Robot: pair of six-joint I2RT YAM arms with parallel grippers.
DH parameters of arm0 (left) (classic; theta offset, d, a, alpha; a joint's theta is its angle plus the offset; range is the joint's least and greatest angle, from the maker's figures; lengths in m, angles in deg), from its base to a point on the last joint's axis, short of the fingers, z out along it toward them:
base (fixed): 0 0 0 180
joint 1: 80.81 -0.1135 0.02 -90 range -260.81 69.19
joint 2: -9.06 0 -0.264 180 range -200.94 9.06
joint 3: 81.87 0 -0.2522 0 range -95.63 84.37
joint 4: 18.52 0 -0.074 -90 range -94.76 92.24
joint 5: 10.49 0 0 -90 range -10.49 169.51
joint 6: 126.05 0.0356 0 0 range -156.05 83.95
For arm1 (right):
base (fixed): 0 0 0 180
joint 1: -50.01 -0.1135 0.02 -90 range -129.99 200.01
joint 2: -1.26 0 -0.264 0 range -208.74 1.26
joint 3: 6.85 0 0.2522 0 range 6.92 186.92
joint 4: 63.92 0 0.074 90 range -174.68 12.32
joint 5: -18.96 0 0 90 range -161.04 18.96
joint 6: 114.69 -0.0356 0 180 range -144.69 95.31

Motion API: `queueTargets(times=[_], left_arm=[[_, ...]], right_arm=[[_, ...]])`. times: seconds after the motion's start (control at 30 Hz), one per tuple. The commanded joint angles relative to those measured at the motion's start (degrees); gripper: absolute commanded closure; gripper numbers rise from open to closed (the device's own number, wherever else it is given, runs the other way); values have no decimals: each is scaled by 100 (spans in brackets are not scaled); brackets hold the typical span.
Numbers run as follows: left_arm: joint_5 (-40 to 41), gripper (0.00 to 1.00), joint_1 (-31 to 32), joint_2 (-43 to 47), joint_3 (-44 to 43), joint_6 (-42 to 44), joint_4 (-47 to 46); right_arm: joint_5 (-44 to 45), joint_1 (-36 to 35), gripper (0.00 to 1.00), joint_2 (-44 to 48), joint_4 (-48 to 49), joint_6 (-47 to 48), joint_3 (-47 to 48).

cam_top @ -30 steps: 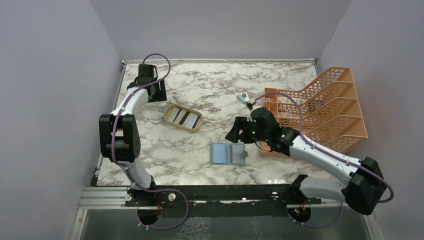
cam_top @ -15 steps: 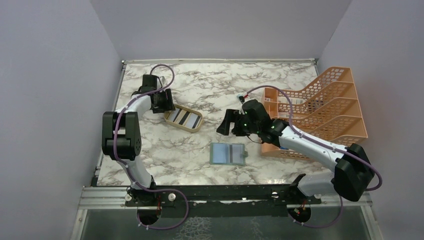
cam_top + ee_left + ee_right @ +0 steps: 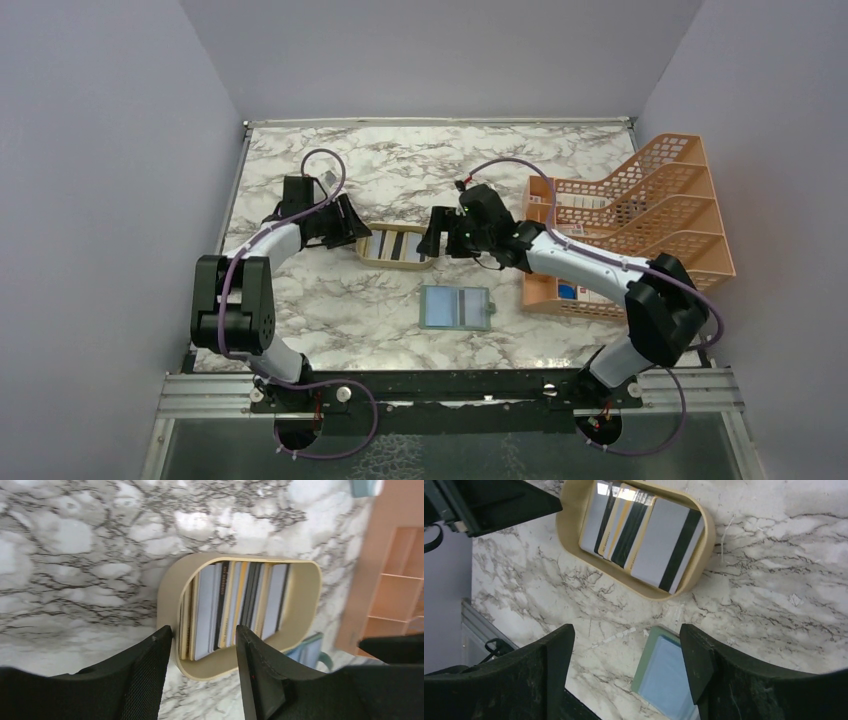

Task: Put the credit cards into the card holder
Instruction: Move the storage box to the center of the board, then adjust the credit card in the storage box.

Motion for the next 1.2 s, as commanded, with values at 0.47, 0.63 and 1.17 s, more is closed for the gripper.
queueTargets(times=[0.47, 0.63, 1.17], left_arm=[[1176, 54, 39, 825, 376, -755, -229], [813, 60, -41, 436, 262, -814, -298], [-115, 65, -178, -686, -1, -711, -261]], right_arm=[[1479, -239, 87, -2016, -1110, 740, 2020], [2179, -294, 92, -2439, -1667, 917, 2485], [3364, -715, 92, -3701, -2906, 1150, 3742]])
